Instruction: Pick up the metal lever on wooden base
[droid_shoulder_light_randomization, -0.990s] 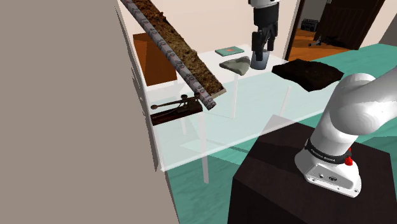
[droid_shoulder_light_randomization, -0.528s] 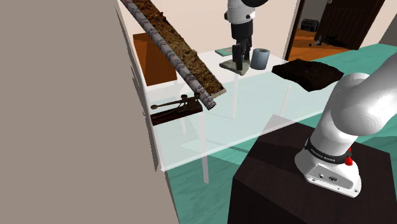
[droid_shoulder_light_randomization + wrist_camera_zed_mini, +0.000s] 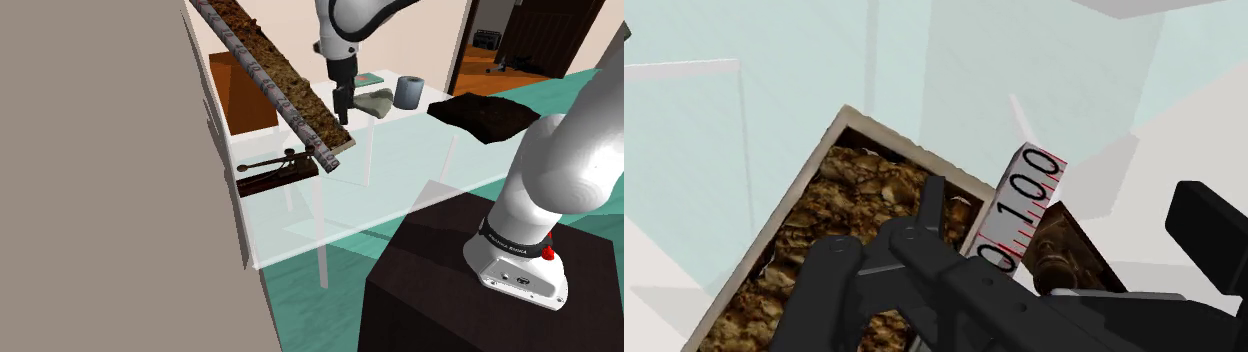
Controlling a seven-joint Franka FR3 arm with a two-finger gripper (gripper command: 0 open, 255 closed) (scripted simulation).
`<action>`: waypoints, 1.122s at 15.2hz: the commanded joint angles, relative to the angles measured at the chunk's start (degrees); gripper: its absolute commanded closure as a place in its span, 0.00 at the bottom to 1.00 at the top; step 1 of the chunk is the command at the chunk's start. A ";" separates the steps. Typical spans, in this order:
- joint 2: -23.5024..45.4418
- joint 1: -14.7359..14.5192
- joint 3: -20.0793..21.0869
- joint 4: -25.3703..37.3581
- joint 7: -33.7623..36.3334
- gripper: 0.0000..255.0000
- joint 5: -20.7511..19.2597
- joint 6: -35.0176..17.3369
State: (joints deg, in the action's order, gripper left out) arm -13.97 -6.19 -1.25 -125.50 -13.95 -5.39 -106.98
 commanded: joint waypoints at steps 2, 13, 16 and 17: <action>5.93 -1.28 0.62 3.68 -3.19 0.00 0.57 -2.85; 25.29 -4.98 4.33 18.47 -13.94 0.00 1.52 -9.29; 30.33 -6.04 5.61 23.16 -16.52 0.00 1.32 -10.10; 30.45 -6.06 5.64 23.27 -16.58 0.00 1.31 -10.11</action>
State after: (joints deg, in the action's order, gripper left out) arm 15.42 -12.14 4.21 -103.22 -29.91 -4.05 -116.89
